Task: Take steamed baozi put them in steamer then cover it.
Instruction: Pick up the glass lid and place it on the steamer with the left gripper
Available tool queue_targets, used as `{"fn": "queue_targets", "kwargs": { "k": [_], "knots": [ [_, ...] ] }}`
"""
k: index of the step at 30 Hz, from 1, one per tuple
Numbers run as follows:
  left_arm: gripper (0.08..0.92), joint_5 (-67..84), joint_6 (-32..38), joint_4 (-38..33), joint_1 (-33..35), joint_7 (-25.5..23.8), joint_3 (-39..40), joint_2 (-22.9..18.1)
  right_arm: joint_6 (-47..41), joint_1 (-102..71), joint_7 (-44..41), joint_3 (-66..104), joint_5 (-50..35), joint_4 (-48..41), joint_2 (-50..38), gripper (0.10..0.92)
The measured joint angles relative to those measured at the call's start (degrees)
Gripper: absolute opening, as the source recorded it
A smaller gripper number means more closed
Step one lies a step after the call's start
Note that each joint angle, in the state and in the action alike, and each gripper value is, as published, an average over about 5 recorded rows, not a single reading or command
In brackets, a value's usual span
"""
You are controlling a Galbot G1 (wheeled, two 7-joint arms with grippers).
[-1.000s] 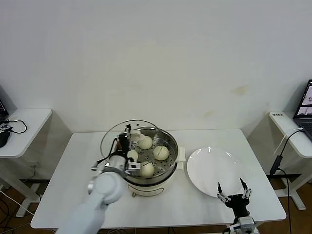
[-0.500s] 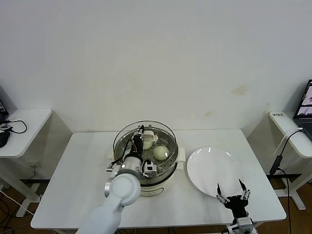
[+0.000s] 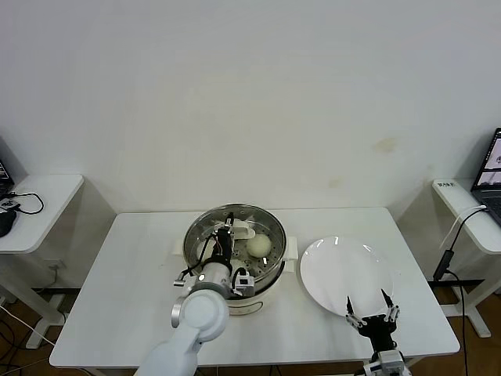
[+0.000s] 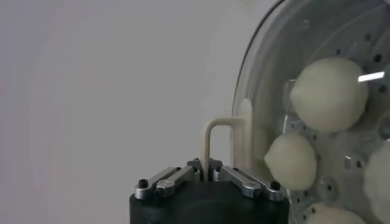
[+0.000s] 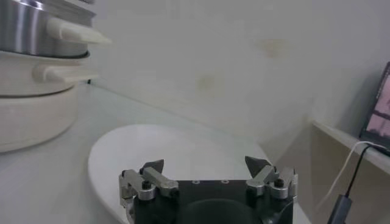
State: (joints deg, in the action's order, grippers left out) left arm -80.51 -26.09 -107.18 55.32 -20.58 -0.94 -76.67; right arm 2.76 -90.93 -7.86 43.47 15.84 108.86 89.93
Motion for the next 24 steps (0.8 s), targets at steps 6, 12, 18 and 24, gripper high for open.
{"fn": "queue_targets", "kwargs": {
  "k": [6, 12, 18, 24],
  "knots": [
    [0.141, -0.4, 0.2, 0.8, -0.3, 0.4, -0.3, -0.9, 0.1, -0.1, 0.0, -0.1, 0.1, -0.2, 0.0, 0.823],
    [0.141, -0.9, 0.4, 1.2, -0.2, 0.6, -0.2, -1.6, 0.3, -0.1, 0.0, -0.1, 0.1, -0.4, -0.1, 0.823],
    [0.141, -1.3, 0.5, 1.3, 0.1, 0.8, -0.2, -1.8, 0.3, -0.1, 0.0, -0.1, 0.1, -0.5, -0.1, 0.823],
    [0.141, -1.3, 0.7, 1.3, 0.4, 0.9, -0.3, -1.9, 0.3, 0.0, -0.1, -0.2, 0.2, -0.6, -0.1, 0.822]
  ]
}}
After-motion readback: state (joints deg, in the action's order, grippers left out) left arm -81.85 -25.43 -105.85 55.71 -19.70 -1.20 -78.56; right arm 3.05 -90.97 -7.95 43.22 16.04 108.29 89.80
